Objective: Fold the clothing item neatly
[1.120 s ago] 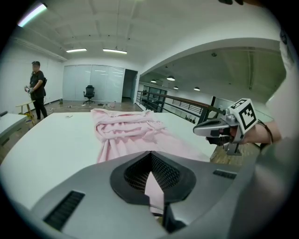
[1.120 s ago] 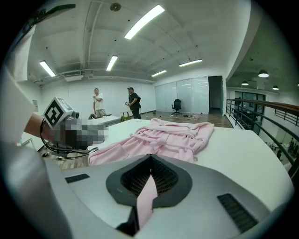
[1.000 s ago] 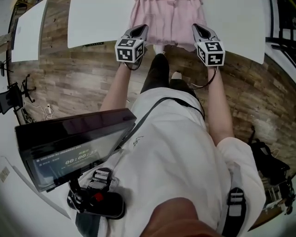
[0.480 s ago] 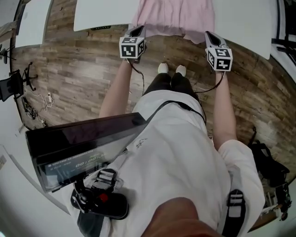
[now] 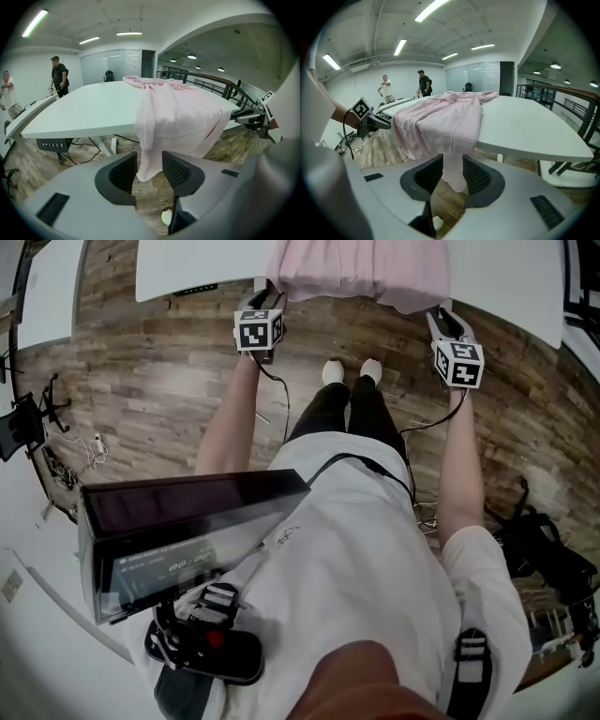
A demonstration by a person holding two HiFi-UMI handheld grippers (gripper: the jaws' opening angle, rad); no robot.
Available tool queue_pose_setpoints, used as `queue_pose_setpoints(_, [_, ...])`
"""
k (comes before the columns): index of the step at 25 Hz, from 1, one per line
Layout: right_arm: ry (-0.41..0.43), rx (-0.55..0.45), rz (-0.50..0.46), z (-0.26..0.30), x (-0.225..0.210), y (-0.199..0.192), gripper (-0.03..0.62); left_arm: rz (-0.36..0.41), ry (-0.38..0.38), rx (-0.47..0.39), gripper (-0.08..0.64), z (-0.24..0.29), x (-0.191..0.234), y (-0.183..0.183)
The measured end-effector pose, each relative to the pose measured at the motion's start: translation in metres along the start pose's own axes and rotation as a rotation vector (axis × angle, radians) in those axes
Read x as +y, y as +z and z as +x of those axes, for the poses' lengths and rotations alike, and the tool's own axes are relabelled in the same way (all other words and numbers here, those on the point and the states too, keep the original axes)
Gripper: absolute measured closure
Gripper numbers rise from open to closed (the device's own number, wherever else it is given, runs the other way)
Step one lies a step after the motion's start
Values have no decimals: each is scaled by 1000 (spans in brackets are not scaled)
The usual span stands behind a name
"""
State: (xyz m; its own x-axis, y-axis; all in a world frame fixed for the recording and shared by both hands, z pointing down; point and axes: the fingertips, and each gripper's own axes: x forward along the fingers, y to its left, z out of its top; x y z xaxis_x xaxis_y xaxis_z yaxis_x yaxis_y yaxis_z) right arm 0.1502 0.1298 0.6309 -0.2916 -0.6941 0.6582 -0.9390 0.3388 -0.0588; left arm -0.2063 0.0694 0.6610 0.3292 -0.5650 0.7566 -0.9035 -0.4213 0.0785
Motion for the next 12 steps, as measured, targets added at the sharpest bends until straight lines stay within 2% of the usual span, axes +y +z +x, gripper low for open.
queue_pose_setpoints(5, [-29, -3, 18, 17, -17, -25, 421, 41, -32, -31, 410, 21, 0, -8])
queue_pose_setpoints(8, [-11, -21, 31, 35, -27, -30, 381, 74, -55, -43, 410, 37, 0, -9])
queue_pose_setpoints(12, [51, -24, 38, 55, -30, -40, 376, 100, -66, -57, 410, 54, -1, -9])
